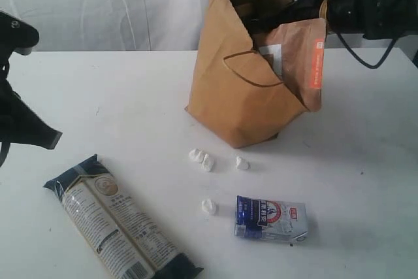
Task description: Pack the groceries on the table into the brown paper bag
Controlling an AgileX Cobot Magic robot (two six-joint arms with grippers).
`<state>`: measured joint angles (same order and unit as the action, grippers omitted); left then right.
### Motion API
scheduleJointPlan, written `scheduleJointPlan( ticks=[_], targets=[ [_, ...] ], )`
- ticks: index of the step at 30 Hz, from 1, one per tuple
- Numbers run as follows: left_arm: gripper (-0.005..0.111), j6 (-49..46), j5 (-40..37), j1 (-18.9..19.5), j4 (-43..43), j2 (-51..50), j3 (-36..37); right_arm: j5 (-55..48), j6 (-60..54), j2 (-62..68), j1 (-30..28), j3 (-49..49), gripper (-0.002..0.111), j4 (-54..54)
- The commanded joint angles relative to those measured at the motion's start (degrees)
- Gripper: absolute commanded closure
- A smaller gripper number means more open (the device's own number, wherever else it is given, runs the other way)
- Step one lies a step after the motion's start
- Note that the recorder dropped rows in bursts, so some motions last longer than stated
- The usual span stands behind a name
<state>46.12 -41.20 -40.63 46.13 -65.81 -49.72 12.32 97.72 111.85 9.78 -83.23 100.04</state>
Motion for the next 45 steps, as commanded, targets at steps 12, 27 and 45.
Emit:
scheduleJointPlan(
  ticks=[12,27,45],
  targets=[
    [0.107,0.35,-0.38,-0.05,-0.88,0.48,0.37,-0.06,-0.08,-5.56,-0.09,-0.11,0.049,-0.10],
    [0.107,0.35,-0.38,-0.05,-1.11,0.48,0.37,-2.10,-0.30,-18.47,-1.48,2.92,0.052,-0.10],
    [0.107,15.09,-7.49,-0.05,9.55,0.48,0.37,-12.85,-0.09,-31.78,-14.60,31.61,0.108,-0.10]
  ],
)
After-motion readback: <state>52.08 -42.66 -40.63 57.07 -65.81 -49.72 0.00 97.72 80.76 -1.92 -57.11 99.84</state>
